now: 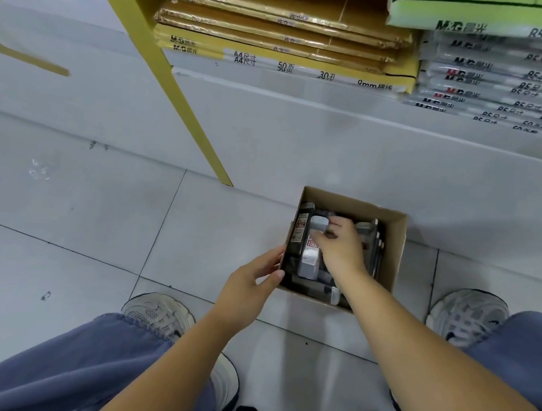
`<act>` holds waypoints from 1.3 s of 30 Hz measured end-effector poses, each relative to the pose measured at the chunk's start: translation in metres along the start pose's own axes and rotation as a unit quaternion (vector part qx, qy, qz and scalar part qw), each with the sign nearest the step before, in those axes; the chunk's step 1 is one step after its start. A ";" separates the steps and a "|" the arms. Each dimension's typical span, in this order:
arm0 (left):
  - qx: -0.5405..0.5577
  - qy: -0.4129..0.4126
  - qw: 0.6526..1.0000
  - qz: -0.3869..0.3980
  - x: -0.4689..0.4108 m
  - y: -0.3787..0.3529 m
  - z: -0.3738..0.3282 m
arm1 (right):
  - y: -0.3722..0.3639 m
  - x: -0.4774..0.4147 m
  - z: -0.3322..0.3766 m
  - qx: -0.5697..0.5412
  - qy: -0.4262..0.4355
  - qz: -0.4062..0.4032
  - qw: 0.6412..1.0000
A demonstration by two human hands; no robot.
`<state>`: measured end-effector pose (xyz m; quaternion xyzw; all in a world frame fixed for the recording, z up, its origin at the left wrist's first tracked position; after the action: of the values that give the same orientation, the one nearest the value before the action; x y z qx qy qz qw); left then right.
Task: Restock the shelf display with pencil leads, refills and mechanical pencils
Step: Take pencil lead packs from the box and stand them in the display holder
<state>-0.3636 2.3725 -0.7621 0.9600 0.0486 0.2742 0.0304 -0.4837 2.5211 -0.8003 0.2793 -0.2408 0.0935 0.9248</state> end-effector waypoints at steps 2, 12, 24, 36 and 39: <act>0.001 0.006 1.000 0.000 0.000 0.000 0.000 | -0.010 -0.004 -0.002 -0.008 -0.029 0.027 0.999; 0.002 0.001 1.000 -0.003 0.001 -0.001 -0.001 | -0.028 -0.019 0.001 0.013 -0.026 0.074 0.997; -0.005 -0.002 1.000 0.001 0.002 -0.001 -0.002 | -0.027 -0.016 -0.019 -0.068 -0.068 0.086 0.992; 0.010 -0.011 1.000 -0.002 0.003 -0.001 -0.006 | -0.039 -0.013 -0.017 -0.196 -0.080 0.142 0.967; 0.010 -0.013 1.000 0.001 0.003 -0.002 -0.006 | -0.039 -0.013 -0.023 -0.171 -0.084 0.139 0.972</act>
<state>-0.3648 2.3745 -0.7556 0.9638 0.0498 0.2610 0.0215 -0.4741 2.5017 -0.8421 0.0878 -0.3669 0.1551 0.9130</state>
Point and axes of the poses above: each hand's wrist, its own x-axis away from the middle knuckle, its own y-axis out of the back of the hand, z = x × y, the point moved 7 cm from there along -x, towards the middle knuckle, and after that the axes turned 12 degrees about x, right-handed, at the moved point
